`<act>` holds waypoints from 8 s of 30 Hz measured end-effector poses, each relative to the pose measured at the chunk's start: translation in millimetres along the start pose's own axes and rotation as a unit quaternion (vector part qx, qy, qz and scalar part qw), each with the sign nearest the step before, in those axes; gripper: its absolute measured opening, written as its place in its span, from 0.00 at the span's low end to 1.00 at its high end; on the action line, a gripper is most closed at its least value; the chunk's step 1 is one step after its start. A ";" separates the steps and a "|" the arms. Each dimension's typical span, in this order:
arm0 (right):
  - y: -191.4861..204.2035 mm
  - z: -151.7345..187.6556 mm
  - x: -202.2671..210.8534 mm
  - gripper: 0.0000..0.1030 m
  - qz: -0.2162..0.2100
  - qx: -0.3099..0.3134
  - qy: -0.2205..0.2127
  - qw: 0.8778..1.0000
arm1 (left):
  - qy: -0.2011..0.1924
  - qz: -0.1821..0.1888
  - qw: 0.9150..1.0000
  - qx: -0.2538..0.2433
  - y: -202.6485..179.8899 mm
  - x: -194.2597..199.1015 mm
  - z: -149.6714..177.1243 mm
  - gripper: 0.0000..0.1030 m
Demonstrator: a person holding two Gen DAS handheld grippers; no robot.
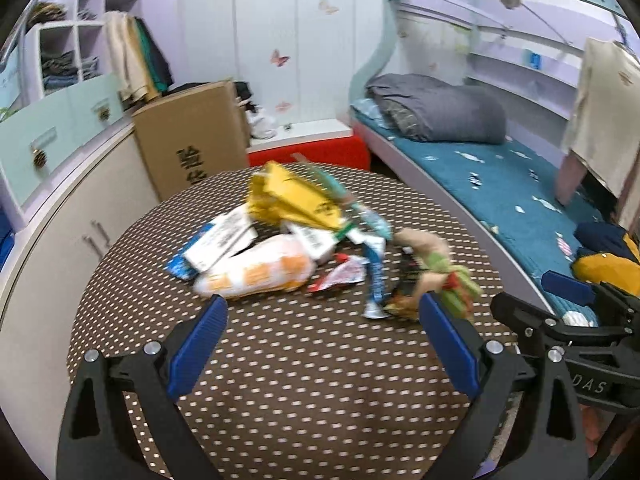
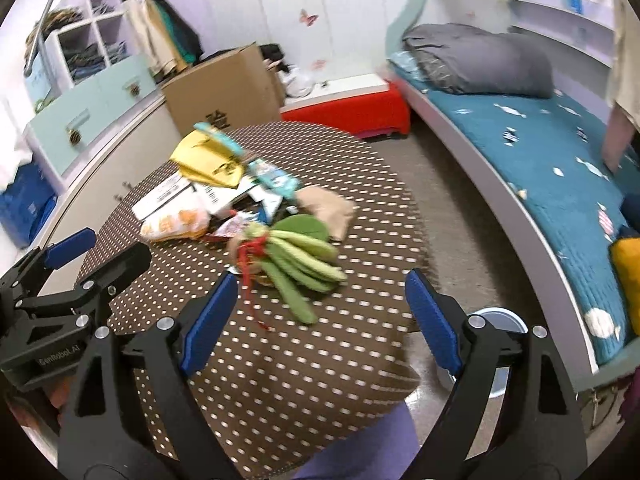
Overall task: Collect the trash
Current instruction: 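Grasp the green knitted item with the right tool while the left tool grasps the dark snack wrapper, then carry the green item and dark wrapper over the light blue bin, then open the left tool over the bin while the right tool releases the green item, then move both open tools back to the polka-dot table, then grasp the blue-and-white tube with the left tool while the right tool grasps the beige cloth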
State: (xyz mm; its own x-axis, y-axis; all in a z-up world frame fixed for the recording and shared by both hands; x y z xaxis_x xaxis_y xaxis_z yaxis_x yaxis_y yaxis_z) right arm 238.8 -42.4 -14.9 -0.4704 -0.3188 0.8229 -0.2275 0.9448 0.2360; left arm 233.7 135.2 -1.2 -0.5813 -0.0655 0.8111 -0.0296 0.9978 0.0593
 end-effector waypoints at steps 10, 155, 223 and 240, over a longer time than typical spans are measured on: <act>21.3 -16.2 -43.5 0.82 -0.012 0.023 0.039 0.999 | 0.033 -0.015 0.999 0.034 34.5 -22.7 3.4 0.92; -300.4 92.1 -6.2 0.77 0.124 -0.280 0.081 0.949 | 0.123 0.140 0.949 -0.253 -338.1 -124.0 4.5 0.59; -8.3 -70.1 -104.5 0.41 0.028 0.056 0.085 0.994 | 0.056 0.030 0.998 0.006 -5.3 -69.7 -32.4 0.64; -74.9 -53.1 -77.8 0.30 -0.009 -0.003 0.060 0.998 | 0.122 0.043 0.989 -0.070 -75.6 -113.0 -48.7 0.50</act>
State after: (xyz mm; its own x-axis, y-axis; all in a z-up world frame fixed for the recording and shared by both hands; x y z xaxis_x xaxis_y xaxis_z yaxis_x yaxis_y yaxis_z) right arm 337.7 -84.3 -69.2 -0.3613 -0.3247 0.8741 -0.2304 0.9394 0.2538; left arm 341.2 66.7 -69.0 -0.3633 0.0012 0.9317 0.1346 0.9896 0.0512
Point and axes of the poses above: each gripper's, at about its wrist camera, not at the fingertips, and x roughly against the way its jaws point, y to its left, z to its underside, the point moved 1 cm from there along -x, roughly the way its jaws point, and after that the axes turned 13 degrees about y, right-handed, at the moved point
